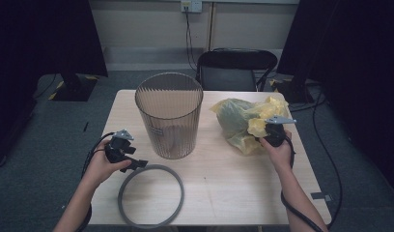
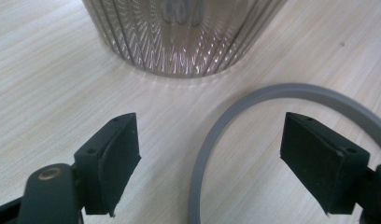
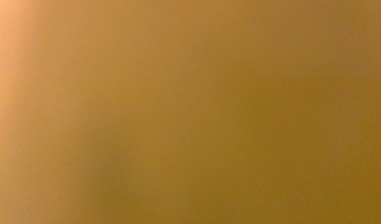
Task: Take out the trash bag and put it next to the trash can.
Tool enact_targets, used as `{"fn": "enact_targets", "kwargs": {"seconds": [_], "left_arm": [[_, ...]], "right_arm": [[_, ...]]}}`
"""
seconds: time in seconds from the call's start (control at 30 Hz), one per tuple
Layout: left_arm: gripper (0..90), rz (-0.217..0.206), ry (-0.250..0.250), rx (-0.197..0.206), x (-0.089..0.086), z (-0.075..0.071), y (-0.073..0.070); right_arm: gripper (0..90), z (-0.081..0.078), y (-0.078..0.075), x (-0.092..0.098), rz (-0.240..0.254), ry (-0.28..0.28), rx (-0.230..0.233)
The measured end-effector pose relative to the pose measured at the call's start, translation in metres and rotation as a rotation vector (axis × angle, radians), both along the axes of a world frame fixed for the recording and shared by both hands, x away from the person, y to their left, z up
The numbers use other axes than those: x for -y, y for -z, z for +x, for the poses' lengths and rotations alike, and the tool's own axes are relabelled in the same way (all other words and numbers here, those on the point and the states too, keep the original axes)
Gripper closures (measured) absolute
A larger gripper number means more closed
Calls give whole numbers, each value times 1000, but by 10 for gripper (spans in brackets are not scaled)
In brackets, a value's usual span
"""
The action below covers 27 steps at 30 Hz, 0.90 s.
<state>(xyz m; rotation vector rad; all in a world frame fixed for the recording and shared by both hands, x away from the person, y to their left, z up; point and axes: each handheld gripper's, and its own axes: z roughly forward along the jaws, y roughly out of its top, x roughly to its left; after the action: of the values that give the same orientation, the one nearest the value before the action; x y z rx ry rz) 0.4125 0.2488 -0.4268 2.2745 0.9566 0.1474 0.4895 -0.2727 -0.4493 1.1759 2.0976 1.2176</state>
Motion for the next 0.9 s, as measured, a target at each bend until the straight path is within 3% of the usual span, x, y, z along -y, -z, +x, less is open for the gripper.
{"fn": "enact_targets", "kwargs": {"seconds": [0.13,0.27,0.33,0.4,0.43,0.47,0.57,0.67,0.73,0.9], "left_arm": [[189,14,6,-15,-3,2,7],[189,28,-13,-31,-6,5,12],[189,24,-16,-38,-5,5,12],[189,15,-6,-38,-2,4,12],[189,18,1,-39,-1,3,12],[188,18,6,-40,0,2,13],[187,23,13,-48,2,0,16],[189,23,15,-53,5,-1,21],[189,28,10,-51,6,-2,22],[190,22,8,-49,10,-6,23]], "right_arm": [[638,16,8,-9,13,23,-5],[571,37,13,-23,-17,36,-4],[482,48,13,-30,-15,58,-7],[335,56,12,-35,16,78,-45],[303,56,11,-38,7,80,-54],[286,54,10,-39,-12,82,-49],[210,40,7,-37,10,77,-53],[193,23,10,-31,-23,54,-60],[169,6,15,-21,-8,55,-69],[170,-15,19,-10,10,57,-71]]}}
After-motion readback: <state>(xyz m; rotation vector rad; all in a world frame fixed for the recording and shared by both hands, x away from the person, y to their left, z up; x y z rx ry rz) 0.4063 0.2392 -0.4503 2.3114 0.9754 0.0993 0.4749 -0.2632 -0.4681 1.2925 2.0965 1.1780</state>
